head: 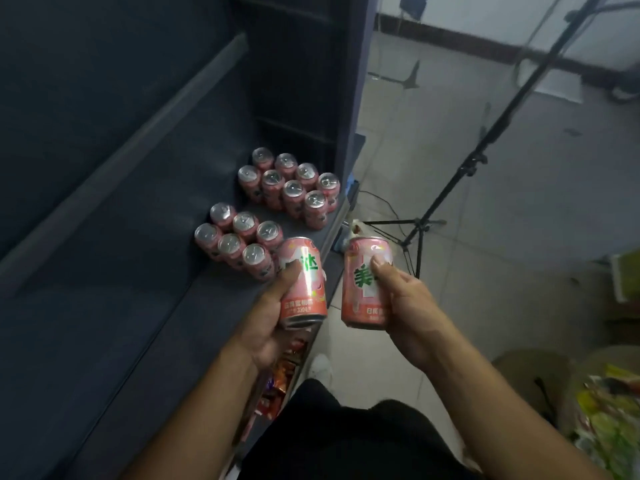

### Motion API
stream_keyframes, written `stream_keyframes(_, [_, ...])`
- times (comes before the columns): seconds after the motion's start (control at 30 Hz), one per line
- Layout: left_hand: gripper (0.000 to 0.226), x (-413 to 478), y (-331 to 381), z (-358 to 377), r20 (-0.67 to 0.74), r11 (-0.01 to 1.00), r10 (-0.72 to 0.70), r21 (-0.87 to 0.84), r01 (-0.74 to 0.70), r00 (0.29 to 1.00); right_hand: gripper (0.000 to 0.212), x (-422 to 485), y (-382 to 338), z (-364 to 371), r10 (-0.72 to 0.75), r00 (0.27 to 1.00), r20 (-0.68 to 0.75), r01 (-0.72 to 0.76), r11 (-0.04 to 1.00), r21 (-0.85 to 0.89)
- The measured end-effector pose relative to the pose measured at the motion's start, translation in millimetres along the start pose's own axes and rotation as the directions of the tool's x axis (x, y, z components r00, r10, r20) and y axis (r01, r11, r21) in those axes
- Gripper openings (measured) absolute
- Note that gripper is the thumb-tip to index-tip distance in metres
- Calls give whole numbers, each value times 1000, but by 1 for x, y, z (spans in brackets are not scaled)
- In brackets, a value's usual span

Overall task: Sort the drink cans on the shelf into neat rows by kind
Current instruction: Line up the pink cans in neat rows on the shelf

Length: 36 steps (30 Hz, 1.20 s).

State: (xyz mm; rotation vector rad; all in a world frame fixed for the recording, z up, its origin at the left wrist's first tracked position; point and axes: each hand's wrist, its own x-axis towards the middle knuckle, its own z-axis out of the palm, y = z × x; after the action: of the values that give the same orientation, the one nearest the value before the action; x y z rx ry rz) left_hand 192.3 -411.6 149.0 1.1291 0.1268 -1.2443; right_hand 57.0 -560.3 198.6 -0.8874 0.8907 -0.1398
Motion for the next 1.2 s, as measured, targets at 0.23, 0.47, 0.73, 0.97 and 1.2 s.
stream_keyframes(0.23, [32,33,38,-2,-116,993,115,1,-116,987,33,77,-36,34,28,995,99,-12,988,-153])
stream_keyframes(0.47, [51,62,49,-5,-326,972,219,-11,-235,920,36,147,-55,64,-56,961,272,159,913,-375])
stream_keyframes(0.73, [37,94,39,10,-650,958,240,38,-285,721,43,224,-59,61,-4,879,476,298,784,-544])
stream_keyframes(0.97, [70,128,1,5,-820,962,201,61,-267,536,50,266,-43,48,43,839,543,377,673,-636])
stream_keyframes(1.2, [68,167,-46,-8,-870,953,269,180,-242,412,53,301,-14,28,55,849,525,430,505,-749])
